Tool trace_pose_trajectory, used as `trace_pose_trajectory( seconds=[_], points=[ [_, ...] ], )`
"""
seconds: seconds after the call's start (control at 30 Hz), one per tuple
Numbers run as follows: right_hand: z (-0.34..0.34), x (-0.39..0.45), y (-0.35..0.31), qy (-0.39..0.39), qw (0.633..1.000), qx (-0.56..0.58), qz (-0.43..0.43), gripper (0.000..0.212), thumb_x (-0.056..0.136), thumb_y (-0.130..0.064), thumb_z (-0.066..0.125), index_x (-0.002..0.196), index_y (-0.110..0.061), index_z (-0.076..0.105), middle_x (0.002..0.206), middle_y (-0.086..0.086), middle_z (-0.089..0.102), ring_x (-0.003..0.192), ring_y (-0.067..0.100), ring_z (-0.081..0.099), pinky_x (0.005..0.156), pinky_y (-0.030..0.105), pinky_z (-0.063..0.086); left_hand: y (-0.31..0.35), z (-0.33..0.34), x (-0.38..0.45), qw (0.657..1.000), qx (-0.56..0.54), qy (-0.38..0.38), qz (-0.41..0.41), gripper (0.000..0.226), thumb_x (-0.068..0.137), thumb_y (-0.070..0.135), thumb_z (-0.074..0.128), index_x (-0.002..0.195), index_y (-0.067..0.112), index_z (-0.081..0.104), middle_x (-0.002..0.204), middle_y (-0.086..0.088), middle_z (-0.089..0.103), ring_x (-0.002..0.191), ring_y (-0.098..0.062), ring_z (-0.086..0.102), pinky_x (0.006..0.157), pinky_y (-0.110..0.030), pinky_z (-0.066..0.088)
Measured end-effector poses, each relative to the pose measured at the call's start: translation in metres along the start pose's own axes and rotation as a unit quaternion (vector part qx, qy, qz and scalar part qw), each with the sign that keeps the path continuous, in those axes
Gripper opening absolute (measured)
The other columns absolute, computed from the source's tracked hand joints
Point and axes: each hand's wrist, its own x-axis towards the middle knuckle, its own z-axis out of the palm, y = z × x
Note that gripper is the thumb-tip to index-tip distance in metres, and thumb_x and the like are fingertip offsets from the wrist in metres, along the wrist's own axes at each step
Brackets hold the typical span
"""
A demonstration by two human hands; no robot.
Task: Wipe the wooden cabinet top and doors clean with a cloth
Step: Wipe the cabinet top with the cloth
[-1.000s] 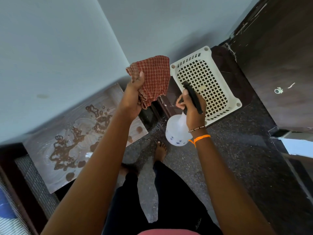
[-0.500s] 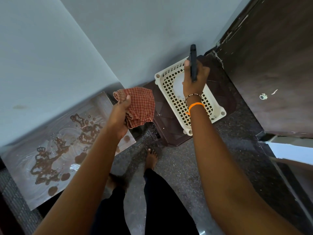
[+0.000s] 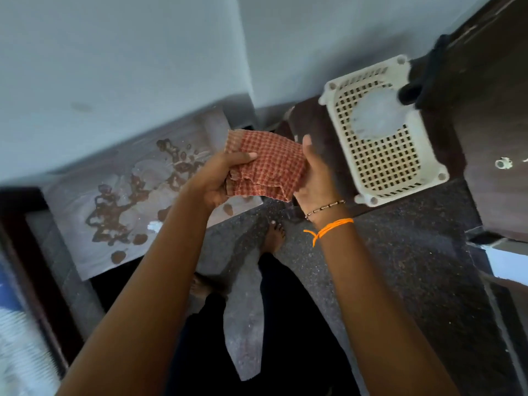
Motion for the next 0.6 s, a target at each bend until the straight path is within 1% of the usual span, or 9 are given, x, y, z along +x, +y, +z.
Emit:
trace_pose_trajectory(
  seconds=[0.03,0.1,0.13,0.2,0.3,0.37,0.47,0.53,0.6],
  points=[
    [0.011,0.000,0.010,-0.011,0.999,0.007,0.030,0.037,0.092,-0.036,0.052,0.111,-0.005,0.059,0.115,0.014,0.063,0.108,0.025,0.060,0.096,0.040,0.049,-0.006,-0.018,-0.003,1.000,-0.002,0.009,-0.009,0.016,0.085,0.010,0.058,0.100,0.005,0.061,0.083,-0.009,0.073,0.072,-0.020,0.071,0.067,-0.033,0.058],
    [0.030,0.003,0.034,0.010,0.995,-0.067,0.079,0.019,0.091,-0.020,0.057,0.103,-0.006,0.062,0.099,0.012,0.067,0.092,0.023,0.064,0.077,0.034,0.057,-0.022,-0.059,-0.010,0.999,-0.007,0.028,-0.022,0.026,0.079,0.014,0.064,0.104,0.005,0.061,0.087,-0.010,0.072,0.074,-0.020,0.071,0.068,-0.034,0.058],
    [0.036,0.004,0.044,0.013,0.988,-0.118,0.094,0.019,0.088,-0.014,0.061,0.106,-0.006,0.060,0.097,0.011,0.067,0.086,0.022,0.065,0.067,0.031,0.059,-0.031,-0.075,-0.013,0.999,-0.012,0.036,-0.031,0.032,0.076,0.015,0.066,0.106,0.005,0.060,0.091,-0.012,0.071,0.076,-0.021,0.070,0.071,-0.035,0.058],
    [0.052,0.010,0.079,0.001,0.977,-0.179,0.112,0.040,0.082,0.001,0.063,0.119,-0.005,0.049,0.104,0.013,0.063,0.084,0.021,0.064,0.060,0.029,0.059,-0.057,-0.118,-0.023,0.997,-0.042,0.052,-0.041,0.035,0.078,0.012,0.065,0.111,0.004,0.059,0.095,-0.013,0.069,0.078,-0.022,0.070,0.075,-0.037,0.058],
    [0.081,0.018,0.139,-0.004,0.951,-0.286,0.121,0.050,0.081,0.013,0.058,0.124,-0.005,0.041,0.115,0.015,0.058,0.098,0.027,0.060,0.077,0.039,0.056,-0.101,-0.182,-0.036,0.994,-0.025,0.102,-0.022,0.016,0.089,0.011,0.058,0.104,0.008,0.060,0.091,-0.011,0.069,0.077,-0.022,0.069,0.071,-0.033,0.058],
    [0.101,0.026,0.182,-0.019,0.914,-0.392,0.104,0.045,0.081,0.010,0.059,0.121,-0.006,0.045,0.122,0.016,0.058,0.109,0.029,0.057,0.094,0.045,0.049,-0.135,-0.225,-0.041,0.980,0.042,0.196,-0.014,0.018,0.089,0.015,0.057,0.106,0.008,0.060,0.090,-0.010,0.065,0.079,-0.024,0.064,0.071,-0.032,0.053],
    [0.134,0.039,0.241,-0.068,0.817,-0.573,0.002,0.045,0.079,0.000,0.064,0.120,-0.011,0.051,0.119,0.014,0.061,0.111,0.030,0.057,0.099,0.045,0.045,-0.182,-0.285,-0.049,0.935,0.109,0.337,-0.015,0.025,0.086,0.011,0.055,0.111,0.012,0.060,0.100,-0.010,0.065,0.090,-0.025,0.063,0.080,-0.033,0.051],
    [0.160,0.047,0.279,-0.099,0.722,-0.678,-0.089,0.041,0.080,-0.003,0.058,0.120,-0.010,0.052,0.114,0.016,0.062,0.105,0.034,0.058,0.088,0.042,0.047,-0.210,-0.322,-0.060,0.921,0.123,0.369,-0.017,0.017,0.085,0.015,0.056,0.099,0.021,0.062,0.103,-0.006,0.066,0.101,-0.026,0.062,0.092,-0.038,0.050],
    [0.184,0.054,0.305,-0.092,0.610,-0.762,-0.199,0.034,0.084,-0.006,0.052,0.117,-0.009,0.053,0.105,0.021,0.062,0.096,0.039,0.056,0.073,0.039,0.042,-0.227,-0.352,-0.071,0.916,0.136,0.377,-0.008,0.012,0.086,0.016,0.056,0.094,0.022,0.063,0.097,-0.001,0.064,0.099,-0.021,0.061,0.088,-0.031,0.048]
  ],
)
